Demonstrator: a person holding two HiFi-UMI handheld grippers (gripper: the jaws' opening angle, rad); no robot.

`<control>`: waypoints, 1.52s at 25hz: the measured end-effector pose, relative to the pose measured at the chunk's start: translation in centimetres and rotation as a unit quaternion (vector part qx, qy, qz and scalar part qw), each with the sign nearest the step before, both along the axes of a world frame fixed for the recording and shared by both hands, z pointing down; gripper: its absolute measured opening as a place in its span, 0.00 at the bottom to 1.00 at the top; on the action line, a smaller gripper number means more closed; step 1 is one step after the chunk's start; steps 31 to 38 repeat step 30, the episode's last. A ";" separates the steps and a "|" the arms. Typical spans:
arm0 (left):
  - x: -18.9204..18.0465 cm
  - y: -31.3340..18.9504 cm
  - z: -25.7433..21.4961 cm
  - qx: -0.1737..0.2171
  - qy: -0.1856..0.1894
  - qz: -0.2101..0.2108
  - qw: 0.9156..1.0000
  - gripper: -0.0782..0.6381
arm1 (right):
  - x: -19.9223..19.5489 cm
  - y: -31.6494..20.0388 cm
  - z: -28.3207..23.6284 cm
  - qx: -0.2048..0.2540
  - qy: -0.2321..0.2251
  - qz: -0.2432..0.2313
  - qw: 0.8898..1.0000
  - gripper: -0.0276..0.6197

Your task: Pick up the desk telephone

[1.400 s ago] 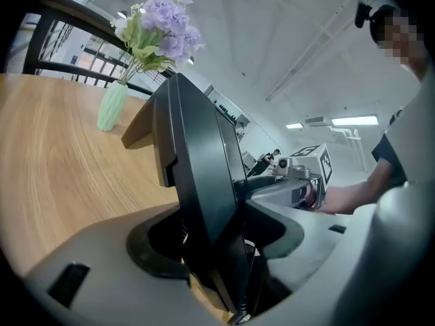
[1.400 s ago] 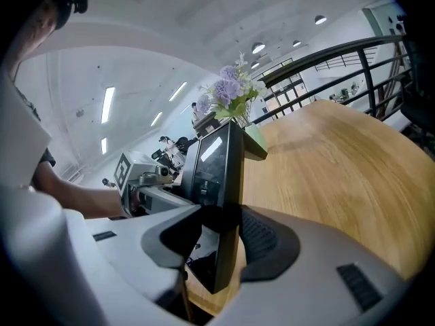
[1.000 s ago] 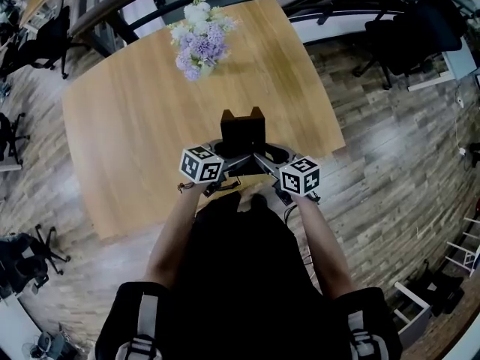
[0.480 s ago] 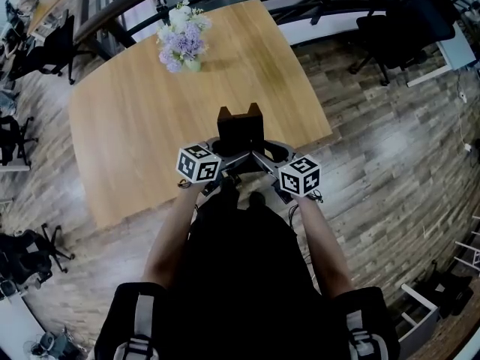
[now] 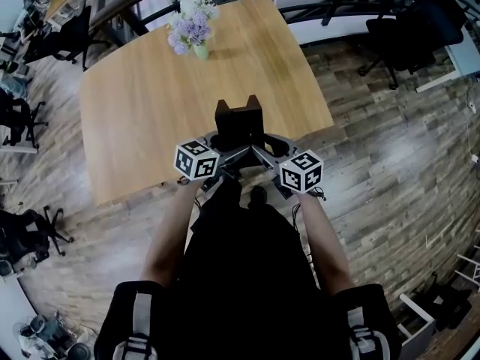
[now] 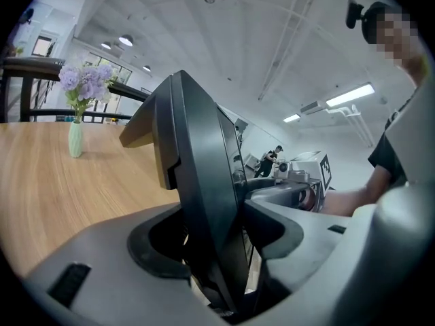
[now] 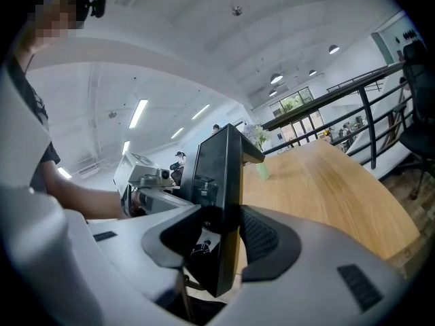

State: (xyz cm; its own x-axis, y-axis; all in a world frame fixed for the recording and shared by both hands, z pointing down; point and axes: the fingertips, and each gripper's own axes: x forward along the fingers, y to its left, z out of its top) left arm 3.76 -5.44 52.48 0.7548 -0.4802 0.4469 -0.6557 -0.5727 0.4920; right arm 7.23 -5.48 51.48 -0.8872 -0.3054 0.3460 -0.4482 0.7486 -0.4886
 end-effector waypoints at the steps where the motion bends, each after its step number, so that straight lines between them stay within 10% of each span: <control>1: 0.0 0.4 -0.1 0.002 -0.002 -0.003 1.000 0.49 | 0.0 0.3 -0.1 0.001 -0.002 -0.004 1.000 0.32; 38: 3.6 4.4 -0.5 0.018 -0.003 -0.018 1.000 0.47 | 3.4 4.1 -0.5 0.025 0.000 -0.037 0.999 0.32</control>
